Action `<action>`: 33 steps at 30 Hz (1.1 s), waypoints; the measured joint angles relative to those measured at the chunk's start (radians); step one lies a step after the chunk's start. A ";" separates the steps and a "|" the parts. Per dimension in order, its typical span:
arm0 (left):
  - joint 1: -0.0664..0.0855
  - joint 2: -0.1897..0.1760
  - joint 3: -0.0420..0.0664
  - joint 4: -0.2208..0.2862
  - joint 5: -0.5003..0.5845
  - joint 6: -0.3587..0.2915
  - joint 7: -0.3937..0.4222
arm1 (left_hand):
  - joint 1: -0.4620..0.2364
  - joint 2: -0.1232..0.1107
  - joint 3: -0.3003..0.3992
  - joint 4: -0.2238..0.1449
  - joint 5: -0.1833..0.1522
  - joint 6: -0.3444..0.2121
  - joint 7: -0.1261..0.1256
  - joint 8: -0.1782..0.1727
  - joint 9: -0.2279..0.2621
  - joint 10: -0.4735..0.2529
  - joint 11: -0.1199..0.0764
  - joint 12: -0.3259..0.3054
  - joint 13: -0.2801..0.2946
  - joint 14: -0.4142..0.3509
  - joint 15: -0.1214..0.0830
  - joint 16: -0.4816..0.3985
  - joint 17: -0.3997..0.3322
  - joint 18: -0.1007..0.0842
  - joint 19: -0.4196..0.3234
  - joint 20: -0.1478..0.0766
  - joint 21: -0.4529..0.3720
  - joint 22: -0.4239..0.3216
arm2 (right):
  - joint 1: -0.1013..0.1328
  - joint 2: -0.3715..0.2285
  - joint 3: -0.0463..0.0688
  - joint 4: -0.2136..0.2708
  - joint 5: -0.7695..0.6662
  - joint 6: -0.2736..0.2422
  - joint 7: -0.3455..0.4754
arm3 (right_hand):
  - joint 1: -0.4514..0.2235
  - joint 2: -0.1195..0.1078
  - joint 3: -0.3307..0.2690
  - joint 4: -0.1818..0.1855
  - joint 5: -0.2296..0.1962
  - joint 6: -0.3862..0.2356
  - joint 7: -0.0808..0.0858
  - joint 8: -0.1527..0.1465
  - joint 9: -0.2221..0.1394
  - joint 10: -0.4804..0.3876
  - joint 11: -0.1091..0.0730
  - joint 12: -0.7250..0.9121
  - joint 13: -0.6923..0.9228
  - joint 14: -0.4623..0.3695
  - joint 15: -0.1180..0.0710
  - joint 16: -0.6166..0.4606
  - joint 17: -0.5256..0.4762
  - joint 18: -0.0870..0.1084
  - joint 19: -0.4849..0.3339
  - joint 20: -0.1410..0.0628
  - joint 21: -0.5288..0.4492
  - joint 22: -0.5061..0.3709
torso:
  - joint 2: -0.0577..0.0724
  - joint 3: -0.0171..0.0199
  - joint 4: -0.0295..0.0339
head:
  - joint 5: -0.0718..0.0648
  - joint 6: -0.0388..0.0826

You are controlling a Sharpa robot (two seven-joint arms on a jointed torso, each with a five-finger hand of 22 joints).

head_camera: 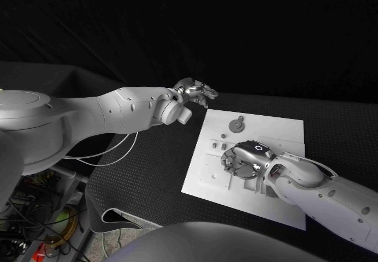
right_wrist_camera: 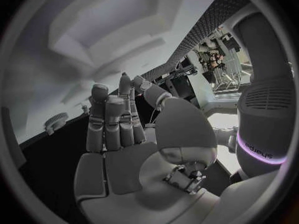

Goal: Assemble the parts on the task board

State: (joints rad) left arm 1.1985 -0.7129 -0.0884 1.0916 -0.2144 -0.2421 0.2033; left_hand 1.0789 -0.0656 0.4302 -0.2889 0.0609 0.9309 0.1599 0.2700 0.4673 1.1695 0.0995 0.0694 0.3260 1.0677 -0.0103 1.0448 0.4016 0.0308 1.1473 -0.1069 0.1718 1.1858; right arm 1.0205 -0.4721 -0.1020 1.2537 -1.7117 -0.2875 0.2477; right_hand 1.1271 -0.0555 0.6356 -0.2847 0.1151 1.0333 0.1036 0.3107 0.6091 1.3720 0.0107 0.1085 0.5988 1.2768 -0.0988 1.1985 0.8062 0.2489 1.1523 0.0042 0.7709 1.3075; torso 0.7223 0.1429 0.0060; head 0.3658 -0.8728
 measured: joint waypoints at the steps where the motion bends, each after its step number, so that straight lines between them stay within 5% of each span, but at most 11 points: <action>1: 0.000 0.000 0.000 0.000 0.000 0.000 0.000 | 0.000 0.000 0.000 0.000 0.000 0.000 0.000 0.000 0.000 0.000 0.000 0.000 0.000 0.000 0.000 0.000 0.000 0.000 0.000 0.000 0.000 0.000 | 0.000 0.000 0.000 0.000 0.000 0.000 0.000 | 0.000 0.000 0.000 0.000 0.000 0.000 0.000 0.000 0.000 0.000 0.000 0.000 0.000 0.000 0.000 0.000 0.000 0.000 0.000 0.000 0.000 0.000 | 0.000 0.0001 0.0000 | 0.000 0.000; 33: 0.003 0.005 0.000 0.000 -0.001 0.000 0.000 | 0.000 0.000 0.000 0.000 0.000 0.000 0.000 0.000 -0.001 -0.004 0.004 0.000 0.001 0.002 -0.002 0.000 0.002 0.000 0.000 0.000 -0.004 0.000 | 0.006 0.016 -0.010 -0.025 -0.003 0.004 0.002 | 0.000 0.000 0.000 0.000 -0.003 -0.001 0.001 -0.005 0.002 0.000 0.000 0.001 0.000 0.001 0.003 0.000 0.001 0.000 -0.004 0.000 0.000 0.000 | 0.000 -0.0012 0.0020 | 0.009 0.000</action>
State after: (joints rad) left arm 1.2013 -0.7076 -0.0884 1.0912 -0.2154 -0.2421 0.2030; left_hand 1.0789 -0.0656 0.4302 -0.2889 0.0609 0.9312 0.1596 0.2700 0.4665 1.1658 0.1032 0.0694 0.3266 1.0698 -0.0125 1.0448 0.4032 0.0309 1.1470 -0.1066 0.1680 1.1858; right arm 1.0261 -0.4561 -0.1120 1.2289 -1.7144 -0.2838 0.2494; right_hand 1.1269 -0.0557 0.6356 -0.2848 0.1122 1.0327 0.1049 0.3058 0.6106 1.3720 0.0107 0.1092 0.5990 1.2774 -0.0957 1.1984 0.8067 0.2487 1.1485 0.0038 0.7709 1.3074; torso 0.7225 0.1418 0.0081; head 0.3749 -0.8728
